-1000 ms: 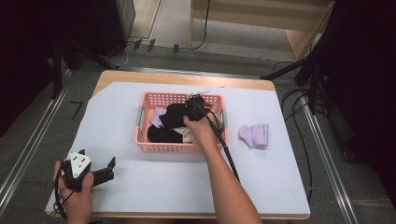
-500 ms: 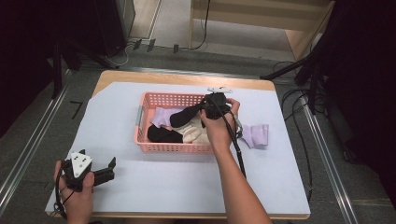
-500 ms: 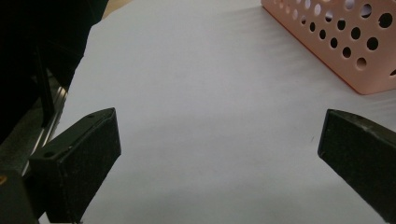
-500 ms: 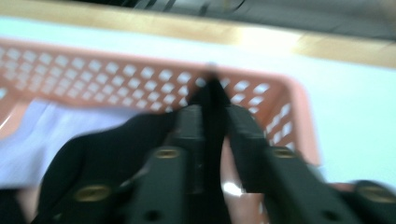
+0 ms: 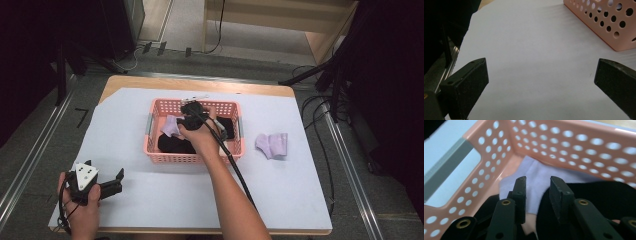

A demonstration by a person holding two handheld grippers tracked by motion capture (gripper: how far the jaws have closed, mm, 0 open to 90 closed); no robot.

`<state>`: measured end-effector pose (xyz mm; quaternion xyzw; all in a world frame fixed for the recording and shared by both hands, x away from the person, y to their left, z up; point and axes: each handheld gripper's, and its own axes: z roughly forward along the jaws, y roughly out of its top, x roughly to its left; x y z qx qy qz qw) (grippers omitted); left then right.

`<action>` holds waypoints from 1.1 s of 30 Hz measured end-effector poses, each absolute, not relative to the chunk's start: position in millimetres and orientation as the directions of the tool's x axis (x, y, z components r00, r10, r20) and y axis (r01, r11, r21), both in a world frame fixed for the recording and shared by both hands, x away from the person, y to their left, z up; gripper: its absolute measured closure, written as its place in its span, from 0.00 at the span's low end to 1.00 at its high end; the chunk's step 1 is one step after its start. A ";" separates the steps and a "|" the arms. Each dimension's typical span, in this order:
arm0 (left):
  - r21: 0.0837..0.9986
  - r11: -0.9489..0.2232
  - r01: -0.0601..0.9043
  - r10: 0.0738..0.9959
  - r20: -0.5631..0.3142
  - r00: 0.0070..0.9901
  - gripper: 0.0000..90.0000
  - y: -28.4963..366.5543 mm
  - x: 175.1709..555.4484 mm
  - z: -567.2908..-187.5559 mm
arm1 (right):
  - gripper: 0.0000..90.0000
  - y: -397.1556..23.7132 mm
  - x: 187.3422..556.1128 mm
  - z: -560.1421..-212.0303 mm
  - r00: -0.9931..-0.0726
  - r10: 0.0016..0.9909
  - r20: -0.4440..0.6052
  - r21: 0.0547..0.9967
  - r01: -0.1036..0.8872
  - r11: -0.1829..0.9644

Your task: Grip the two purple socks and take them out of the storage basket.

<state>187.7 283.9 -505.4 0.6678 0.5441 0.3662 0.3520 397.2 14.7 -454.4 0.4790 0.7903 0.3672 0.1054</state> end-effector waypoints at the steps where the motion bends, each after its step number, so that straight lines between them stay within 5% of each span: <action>1: 0.869 -0.160 0.469 0.984 0.106 0.140 0.00 283.9 187.7 -505.4 | 0.74 14.7 397.2 -454.4 -0.519 0.835 0.185 0.681 0.680 0.271; 13: 0.866 -0.163 0.474 0.984 0.106 0.144 0.00 284.1 188.0 -505.4 | 0.66 53.1 404.0 -475.3 -0.559 0.813 0.165 0.582 0.720 0.377; 17: 0.864 -0.165 0.475 0.983 0.107 0.146 0.00 284.2 188.1 -505.2 | 0.89 52.8 407.8 -479.6 -0.560 0.810 0.172 0.535 0.744 0.401; 20: 0.863 -0.162 0.479 0.984 0.104 0.145 0.00 284.1 188.4 -505.4 | 0.96 45.2 406.3 -467.2 -0.539 0.818 0.201 0.586 0.735 0.340; 33: 0.857 -0.170 0.486 0.983 0.111 0.147 0.00 283.0 189.4 -505.5 | 0.96 20.4 370.6 -401.5 -0.611 0.729 0.308 0.797 0.584 0.153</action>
